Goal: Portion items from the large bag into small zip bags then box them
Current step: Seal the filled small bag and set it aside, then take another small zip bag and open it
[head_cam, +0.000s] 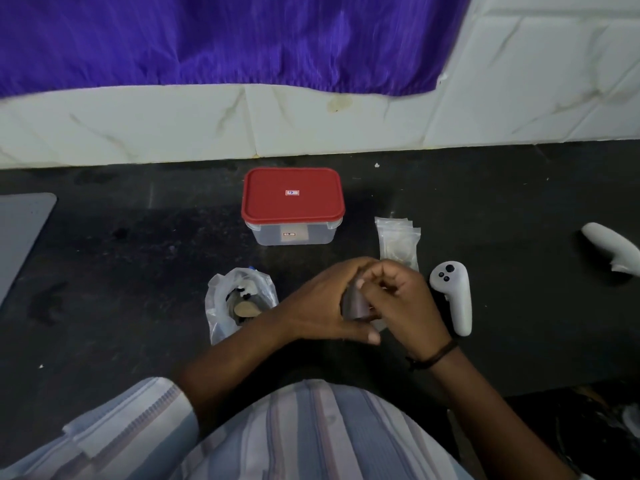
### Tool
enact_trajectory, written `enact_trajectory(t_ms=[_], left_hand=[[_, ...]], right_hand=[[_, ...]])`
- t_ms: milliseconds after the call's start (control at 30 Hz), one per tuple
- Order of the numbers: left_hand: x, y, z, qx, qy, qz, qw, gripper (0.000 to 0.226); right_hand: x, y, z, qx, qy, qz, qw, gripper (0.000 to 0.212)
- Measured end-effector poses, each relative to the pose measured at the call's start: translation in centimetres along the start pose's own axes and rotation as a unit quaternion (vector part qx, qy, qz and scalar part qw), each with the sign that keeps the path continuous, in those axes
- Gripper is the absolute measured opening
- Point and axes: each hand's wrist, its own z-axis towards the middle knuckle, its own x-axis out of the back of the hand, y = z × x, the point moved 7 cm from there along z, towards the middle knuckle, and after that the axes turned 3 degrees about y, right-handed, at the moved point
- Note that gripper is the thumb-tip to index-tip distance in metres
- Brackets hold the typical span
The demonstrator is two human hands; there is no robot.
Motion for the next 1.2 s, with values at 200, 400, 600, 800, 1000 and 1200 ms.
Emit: enact_trajectory(t_ms=[200,400,600,800,1000,1200], left_hand=[[1.3,-0.6,-1.9,0.007,0.103,0.01,0.995,0.069],[1.6,-0.8,-3.4,0.005,0.134,0.017,0.991,0.055],[2.8,-1.2,-4.5,0.021,0.158,0.035,0.987,0.057],[4.2,-1.7,-5.8,0.036,0.182,0.048,0.981,0.07],[5.9,-1.7,-6.7,0.037,0.243,0.067,0.967,0.058],[6.4,-1.2,-7.1,0.021,0.254,0.092,0.963,0.053]], right_hand=[[-2.2,-1.5,0.0,-0.009,-0.053,-0.005,0.999,0.029],[-4.1,-2.9,0.3,0.06,-0.131,-0.261,0.954,0.024],[-5.6,-3.4,1.2,0.05,-0.214,-0.282,0.934,0.016],[-8.4,-3.8,0.5,0.045,-0.366,-0.223,0.902,0.033],[-8.5,-4.5,1.4,0.082,-0.242,-0.217,0.942,0.018],[-9.7,-5.9,0.8,0.163,-0.216,-0.286,0.919,0.029]])
